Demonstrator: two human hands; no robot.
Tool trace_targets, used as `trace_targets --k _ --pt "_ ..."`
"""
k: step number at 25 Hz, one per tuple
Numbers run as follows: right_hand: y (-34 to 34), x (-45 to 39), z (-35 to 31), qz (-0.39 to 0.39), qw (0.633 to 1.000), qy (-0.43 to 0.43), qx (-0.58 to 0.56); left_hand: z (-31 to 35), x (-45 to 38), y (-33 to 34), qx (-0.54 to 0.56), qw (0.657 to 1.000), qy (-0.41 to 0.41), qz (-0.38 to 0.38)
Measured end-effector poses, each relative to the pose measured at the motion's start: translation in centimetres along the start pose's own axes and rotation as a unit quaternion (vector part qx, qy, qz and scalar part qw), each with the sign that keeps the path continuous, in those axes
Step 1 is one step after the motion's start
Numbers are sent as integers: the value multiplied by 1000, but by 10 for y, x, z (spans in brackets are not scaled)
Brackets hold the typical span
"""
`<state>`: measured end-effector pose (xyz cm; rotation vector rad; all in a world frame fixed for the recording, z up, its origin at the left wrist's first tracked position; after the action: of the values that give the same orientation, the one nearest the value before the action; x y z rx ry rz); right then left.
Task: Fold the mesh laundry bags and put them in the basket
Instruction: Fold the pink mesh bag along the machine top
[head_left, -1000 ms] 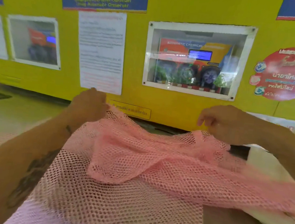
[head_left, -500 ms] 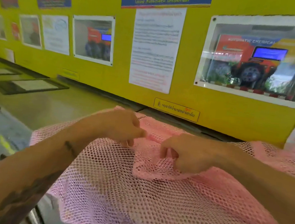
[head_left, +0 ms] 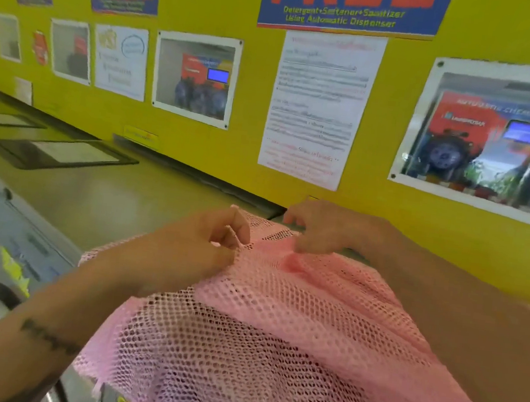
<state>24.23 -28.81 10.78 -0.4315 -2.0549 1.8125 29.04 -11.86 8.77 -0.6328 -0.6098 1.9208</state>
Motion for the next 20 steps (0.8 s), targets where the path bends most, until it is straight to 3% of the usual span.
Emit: trace_targets --k 2,3,5,7,8,12,17,20 --pt "19 -31 4 -25 998 10 62 -14 6 -10 15 1000 -8 -9" --pt "12 -42 5 3 998 7 66 -21 9 -18 30 999 -15 -7" --pt "-29 -59 6 127 992 14 14 -36 15 -44 66 997 -25 24" --pt "-70 -64 13 269 961 39 -52 -57 21 -78 80 992 -49 83" --pt "-77 -69 16 294 953 53 -59 -70 24 -93 78 989 -71 109" --pt "-38 -103 11 210 975 71 17 -119 43 -118 -26 980 -161 115" --pt "-56 -125 -6 301 951 59 -44 -147 68 -133 -8 975 -207 79" --pt "-8 -151 -30 129 986 25 -101 -180 76 -133 -132 954 -261 63"
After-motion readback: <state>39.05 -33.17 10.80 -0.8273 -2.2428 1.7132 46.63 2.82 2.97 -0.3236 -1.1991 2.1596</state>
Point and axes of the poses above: each hand's wrist, its own x-axis away from the middle knuckle, its own y-axis out of the palm, z = x × y, the point moved 10 cm from there along -x, towards the middle knuckle, and after that the axes turned 10 degrees about -x, right-handed, at the moved point
